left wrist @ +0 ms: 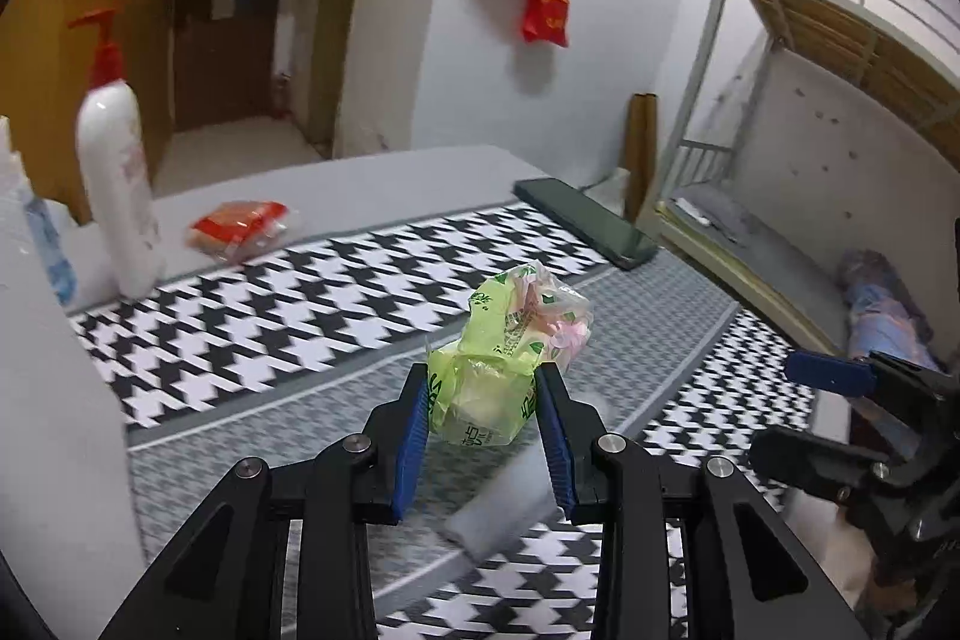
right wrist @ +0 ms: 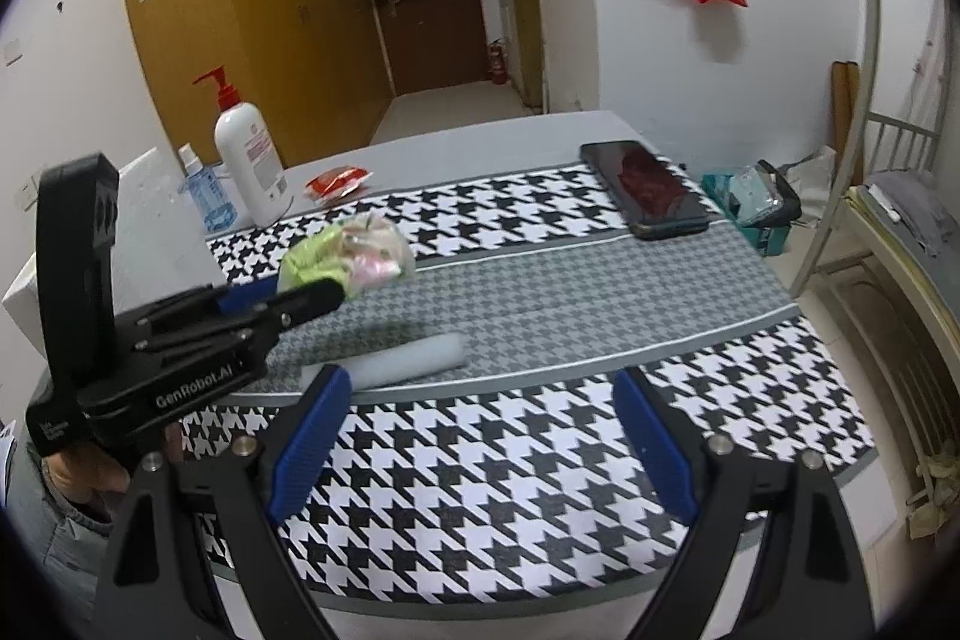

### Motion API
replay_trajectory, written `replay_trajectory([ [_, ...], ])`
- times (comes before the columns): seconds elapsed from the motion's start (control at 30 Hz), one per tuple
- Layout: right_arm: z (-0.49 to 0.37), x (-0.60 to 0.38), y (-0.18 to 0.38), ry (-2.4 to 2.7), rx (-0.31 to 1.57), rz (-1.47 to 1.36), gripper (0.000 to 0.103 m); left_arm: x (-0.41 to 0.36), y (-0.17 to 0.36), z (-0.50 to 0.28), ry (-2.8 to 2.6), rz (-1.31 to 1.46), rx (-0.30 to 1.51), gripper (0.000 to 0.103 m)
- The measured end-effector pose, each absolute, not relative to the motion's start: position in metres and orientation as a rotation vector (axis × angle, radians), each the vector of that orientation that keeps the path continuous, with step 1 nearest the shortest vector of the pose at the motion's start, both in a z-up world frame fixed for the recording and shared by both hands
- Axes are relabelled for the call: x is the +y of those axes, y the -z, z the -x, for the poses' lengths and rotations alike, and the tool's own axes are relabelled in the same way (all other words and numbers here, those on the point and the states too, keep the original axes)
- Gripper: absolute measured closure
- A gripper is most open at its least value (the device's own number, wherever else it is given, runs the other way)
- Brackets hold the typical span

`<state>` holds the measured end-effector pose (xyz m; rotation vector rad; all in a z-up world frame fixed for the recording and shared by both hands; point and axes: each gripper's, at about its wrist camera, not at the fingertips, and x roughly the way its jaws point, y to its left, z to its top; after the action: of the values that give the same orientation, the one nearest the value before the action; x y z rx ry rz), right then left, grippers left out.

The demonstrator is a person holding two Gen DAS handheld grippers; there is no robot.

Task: Organize soft objects
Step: 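Grasp the green-and-pink plastic bag with the left gripper and lift it, then hold the plastic bag in the left gripper while the right gripper grasps the white foam tube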

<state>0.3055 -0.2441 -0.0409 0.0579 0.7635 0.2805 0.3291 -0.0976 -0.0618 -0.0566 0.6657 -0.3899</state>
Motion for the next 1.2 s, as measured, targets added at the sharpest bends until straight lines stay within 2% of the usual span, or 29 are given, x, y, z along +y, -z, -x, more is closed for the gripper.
replay_trajectory([
  [0.43,-0.345,-0.213,0.066,-0.355,0.854,-0.047,0.012,-0.071,0.058,-0.329,0.259,0.081,0.632,0.066],
  [0.57,-0.355,-0.205,0.076,-0.36,0.902,-0.063,0.03,-0.075,0.059,-0.33,0.247,0.066,0.631,0.066],
  [0.77,-0.366,-0.201,0.088,-0.366,0.961,-0.122,0.046,-0.075,0.059,-0.331,0.239,0.068,0.63,0.066],
  [0.93,-0.367,-0.203,0.09,-0.345,0.978,-0.144,0.052,-0.077,0.059,-0.331,0.24,0.061,0.626,0.066],
  [1.2,-0.373,-0.197,0.089,-0.312,0.967,-0.146,0.054,-0.075,0.057,-0.329,0.238,0.065,0.618,0.066],
])
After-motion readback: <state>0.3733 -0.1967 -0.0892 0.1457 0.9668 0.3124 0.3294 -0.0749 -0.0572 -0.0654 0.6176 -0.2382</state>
